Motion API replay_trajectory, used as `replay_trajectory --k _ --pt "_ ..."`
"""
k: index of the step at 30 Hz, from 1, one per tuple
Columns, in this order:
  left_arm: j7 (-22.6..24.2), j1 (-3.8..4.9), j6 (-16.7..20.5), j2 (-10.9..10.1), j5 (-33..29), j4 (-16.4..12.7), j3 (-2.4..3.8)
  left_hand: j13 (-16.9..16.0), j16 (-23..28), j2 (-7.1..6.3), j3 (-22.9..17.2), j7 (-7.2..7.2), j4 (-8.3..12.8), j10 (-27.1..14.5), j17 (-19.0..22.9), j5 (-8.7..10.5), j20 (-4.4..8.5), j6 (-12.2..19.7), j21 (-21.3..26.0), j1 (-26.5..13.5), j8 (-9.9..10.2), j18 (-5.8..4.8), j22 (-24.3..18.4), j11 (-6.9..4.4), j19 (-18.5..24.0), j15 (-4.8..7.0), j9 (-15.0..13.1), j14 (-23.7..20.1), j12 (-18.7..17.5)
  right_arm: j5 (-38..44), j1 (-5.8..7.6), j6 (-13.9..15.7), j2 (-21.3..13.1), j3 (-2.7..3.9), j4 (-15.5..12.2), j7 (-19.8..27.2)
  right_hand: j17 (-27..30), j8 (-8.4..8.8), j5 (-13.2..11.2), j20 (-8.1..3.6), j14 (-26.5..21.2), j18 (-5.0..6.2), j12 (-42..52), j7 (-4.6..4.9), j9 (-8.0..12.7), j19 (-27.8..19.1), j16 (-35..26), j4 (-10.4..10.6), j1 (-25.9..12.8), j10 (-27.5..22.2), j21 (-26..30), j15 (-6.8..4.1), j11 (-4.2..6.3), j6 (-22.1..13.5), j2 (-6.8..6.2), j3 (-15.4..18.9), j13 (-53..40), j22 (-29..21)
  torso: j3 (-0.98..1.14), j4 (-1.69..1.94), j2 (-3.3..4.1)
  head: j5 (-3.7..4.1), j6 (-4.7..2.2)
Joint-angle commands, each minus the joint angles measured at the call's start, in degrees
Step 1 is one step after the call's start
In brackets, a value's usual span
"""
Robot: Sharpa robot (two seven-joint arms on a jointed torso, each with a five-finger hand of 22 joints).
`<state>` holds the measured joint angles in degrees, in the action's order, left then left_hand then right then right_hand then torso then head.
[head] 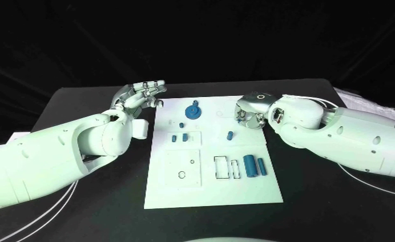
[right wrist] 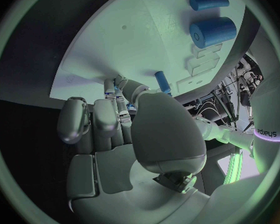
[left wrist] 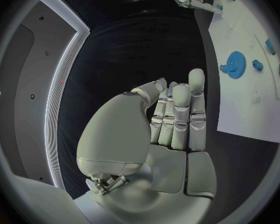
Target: Assemble the parts on the task board
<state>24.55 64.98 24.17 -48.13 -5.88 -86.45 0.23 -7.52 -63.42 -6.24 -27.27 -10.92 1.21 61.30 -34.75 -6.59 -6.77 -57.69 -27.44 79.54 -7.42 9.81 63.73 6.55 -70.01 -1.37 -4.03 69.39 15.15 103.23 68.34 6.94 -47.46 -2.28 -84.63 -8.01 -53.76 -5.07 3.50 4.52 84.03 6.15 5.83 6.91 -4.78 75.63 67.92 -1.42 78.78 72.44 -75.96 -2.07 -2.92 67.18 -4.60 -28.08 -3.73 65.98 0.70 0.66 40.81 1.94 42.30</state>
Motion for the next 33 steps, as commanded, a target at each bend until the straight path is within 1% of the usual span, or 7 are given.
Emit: replay_trajectory --k 1,2,6,19,23,27,33 --pt "-0.1 0.02 0.3 -0.1 0.5 -0.1 0.04 -0.1 0.0 0.11 0.0 -0.04 0.4 -0.5 0.1 -0.27 -0.20 0.4 0.3 0.4 -0.4 0.57 -0.1 -0.03 0.0 -0.09 0.0 -0.4 0.3 -2.6 -0.06 3.0 -0.1 0.00 -0.1 -1.3 -0.1 -0.09 0.0 -0.06 1.4 -0.99 0.0 -0.03 0.0 0.5 0.2 0.0 0.3 0.3 -0.4 0.45 -0.07 0.5 0.67 -0.2 -0.1 0.1 -0.01 0.10 0.00 0.01 -0.04" --pt "-0.1 0.02 0.3 -0.1 0.5 -0.1 0.04 -0.1 0.0 0.11 0.0 -0.06 0.4 -0.5 0.1 -0.28 -0.20 0.5 0.3 0.4 -0.4 0.57 -0.1 -0.02 0.0 -0.10 0.0 -0.4 0.4 -2.8 -0.05 3.2 -0.2 0.01 -0.2 -1.3 -0.2 -0.10 0.0 -0.04 1.4 -1.00 -0.1 -0.02 -0.1 0.5 0.3 0.0 0.3 0.3 -0.4 0.47 -0.09 0.5 0.67 -0.2 -0.1 0.2 0.05 0.08 0.03 -0.04 -0.04" --pt "0.0 0.02 0.1 -0.1 0.5 -0.1 0.04 -0.1 0.1 0.10 0.0 -0.09 0.6 -0.7 0.3 -0.28 -0.20 0.6 0.3 0.6 -0.5 0.57 -0.1 0.01 0.0 -0.11 0.0 -0.5 0.6 -3.3 -0.05 3.7 -0.3 0.09 -0.6 -1.4 -0.3 -0.11 -0.2 -0.01 1.4 -1.03 -0.1 0.00 -0.1 0.6 0.4 0.0 0.3 0.4 -0.5 0.50 -0.11 0.6 0.69 -0.2 -0.1 0.3 0.08 0.05 0.06 -0.07 -0.06" --pt "0.0 0.02 0.1 -0.2 0.5 0.0 0.03 -0.2 0.2 0.08 -0.1 -0.19 0.9 -1.2 0.7 -0.30 -0.21 0.9 0.3 0.8 -0.6 0.56 0.0 0.11 0.1 -0.15 0.1 -0.8 0.9 -4.4 0.64 4.2 -2.3 0.49 -3.2 -1.7 -0.3 -0.16 -0.3 0.07 1.3 -1.03 -0.2 -0.05 -0.2 0.5 0.5 0.1 0.0 0.7 -0.6 0.55 -0.10 0.8 0.59 0.0 -0.1 0.4 0.01 -0.01 0.00 0.10 -0.26" --pt "0.2 0.02 0.2 -0.2 0.5 0.0 0.03 -0.2 0.2 0.08 -0.1 -0.19 0.9 -1.2 0.7 -0.30 -0.21 0.9 0.3 0.8 -0.6 0.56 0.0 0.11 0.1 -0.15 0.1 -0.8 0.9 -5.3 1.00 3.7 -3.3 0.65 -5.1 -2.1 -0.4 -0.17 -0.3 0.07 1.3 -1.04 -0.2 -0.05 -0.2 0.6 0.6 0.1 0.0 0.7 -0.6 0.54 -0.10 0.8 0.57 0.0 -0.1 0.4 0.04 0.02 0.02 0.12 -0.27" --pt "0.5 0.02 0.3 -0.2 0.5 0.0 0.03 -0.2 0.2 0.11 -0.2 -0.22 1.0 -1.3 0.8 -0.30 -0.22 0.9 0.3 0.8 -0.7 0.55 0.0 0.14 0.1 -0.17 0.1 -0.9 1.1 -6.2 1.48 3.1 -4.0 0.76 -8.1 -2.6 -0.7 -0.17 -0.3 0.08 1.4 -1.06 -0.2 -0.06 -0.2 0.6 0.8 0.1 0.0 0.7 -0.7 0.54 -0.09 0.9 0.50 0.0 -0.1 0.6 0.05 0.01 0.03 -0.03 -0.24" --pt "0.6 0.02 0.3 0.0 0.5 0.0 0.03 -0.2 0.2 0.11 -0.2 -0.22 1.0 -1.3 0.8 -0.30 -0.22 0.9 0.3 0.8 -0.7 0.55 0.0 0.14 0.1 -0.17 0.1 -0.9 1.1 -6.5 1.71 2.8 -3.3 0.81 -11.6 -3.0 -0.7 -0.16 -0.2 0.08 1.4 -1.07 -0.3 -0.06 -0.2 0.6 0.8 0.1 0.0 0.7 -0.8 0.54 -0.09 0.9 0.46 0.1 -0.1 0.6 0.06 0.11 0.05 -0.27 -0.23"
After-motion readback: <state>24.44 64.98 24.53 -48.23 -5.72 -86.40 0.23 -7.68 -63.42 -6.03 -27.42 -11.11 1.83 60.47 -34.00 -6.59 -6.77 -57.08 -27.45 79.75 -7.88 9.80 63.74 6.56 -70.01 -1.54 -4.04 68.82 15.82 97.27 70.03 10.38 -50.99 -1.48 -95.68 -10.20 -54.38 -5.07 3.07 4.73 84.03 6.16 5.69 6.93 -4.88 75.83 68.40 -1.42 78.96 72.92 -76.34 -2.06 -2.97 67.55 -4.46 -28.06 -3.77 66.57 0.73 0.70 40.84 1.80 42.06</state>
